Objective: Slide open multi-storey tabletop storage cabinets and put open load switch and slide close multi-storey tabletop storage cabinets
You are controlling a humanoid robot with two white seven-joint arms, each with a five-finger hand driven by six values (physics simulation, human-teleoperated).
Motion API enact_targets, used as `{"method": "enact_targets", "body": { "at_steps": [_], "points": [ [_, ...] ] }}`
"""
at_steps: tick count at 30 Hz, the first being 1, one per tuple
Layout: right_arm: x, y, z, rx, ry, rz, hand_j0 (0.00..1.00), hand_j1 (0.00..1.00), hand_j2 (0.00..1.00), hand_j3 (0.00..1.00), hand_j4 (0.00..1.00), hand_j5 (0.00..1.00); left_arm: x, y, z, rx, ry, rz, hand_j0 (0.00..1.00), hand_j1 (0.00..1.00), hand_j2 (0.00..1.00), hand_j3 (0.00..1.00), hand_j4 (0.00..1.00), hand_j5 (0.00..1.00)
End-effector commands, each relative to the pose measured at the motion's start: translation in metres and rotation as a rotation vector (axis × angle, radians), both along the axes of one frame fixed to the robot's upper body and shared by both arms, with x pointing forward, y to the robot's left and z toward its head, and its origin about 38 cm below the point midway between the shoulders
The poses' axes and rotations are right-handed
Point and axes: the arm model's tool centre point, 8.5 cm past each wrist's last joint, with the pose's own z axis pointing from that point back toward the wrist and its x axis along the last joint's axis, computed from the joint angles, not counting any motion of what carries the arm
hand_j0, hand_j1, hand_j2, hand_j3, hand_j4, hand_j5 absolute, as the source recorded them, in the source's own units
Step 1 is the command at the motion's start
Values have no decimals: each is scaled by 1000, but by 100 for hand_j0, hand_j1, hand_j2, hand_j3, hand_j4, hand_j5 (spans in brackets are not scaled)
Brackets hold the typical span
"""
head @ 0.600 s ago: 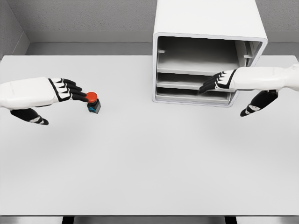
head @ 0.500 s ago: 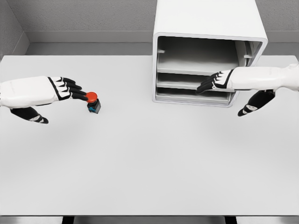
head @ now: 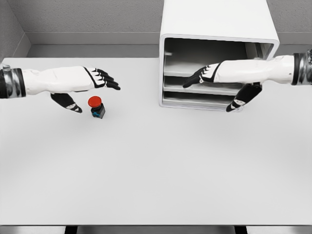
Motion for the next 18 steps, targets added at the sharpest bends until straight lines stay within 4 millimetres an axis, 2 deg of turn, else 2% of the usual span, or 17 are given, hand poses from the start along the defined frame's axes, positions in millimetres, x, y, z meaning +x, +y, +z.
{"method": "enact_targets", "body": {
  "at_steps": [1, 6, 8, 10, 13, 18],
  "points": [
    [7, 3, -3, -5, 33, -58, 100, 100, 100, 100, 100, 100, 5, -7, -11, -1, 20, 2, 100, 100, 100, 100, 100, 100],
    [27, -2, -12, -20, 72, -161, 100, 100, 100, 100, 100, 100, 17, 7, -32, 25, 79, 62, 100, 100, 100, 100, 100, 100],
    [30, -2, -14, -27, 87, -192, 100, 100, 100, 100, 100, 100, 23, 11, -33, 27, 84, 82, 100, 100, 100, 100, 100, 100],
    [33, -1, -17, -33, 96, -208, 100, 100, 100, 100, 100, 100, 27, 9, -46, 61, 116, 84, 100, 100, 100, 100, 100, 100],
    [36, -6, -21, -37, 104, -226, 100, 100, 100, 100, 100, 100, 32, 2, -53, 98, 106, 80, 100, 100, 100, 100, 100, 100],
    [43, 1, -28, -82, 74, -220, 100, 100, 100, 100, 100, 100, 34, -6, -57, 99, 106, 71, 100, 100, 100, 100, 100, 100]
  ]
}}
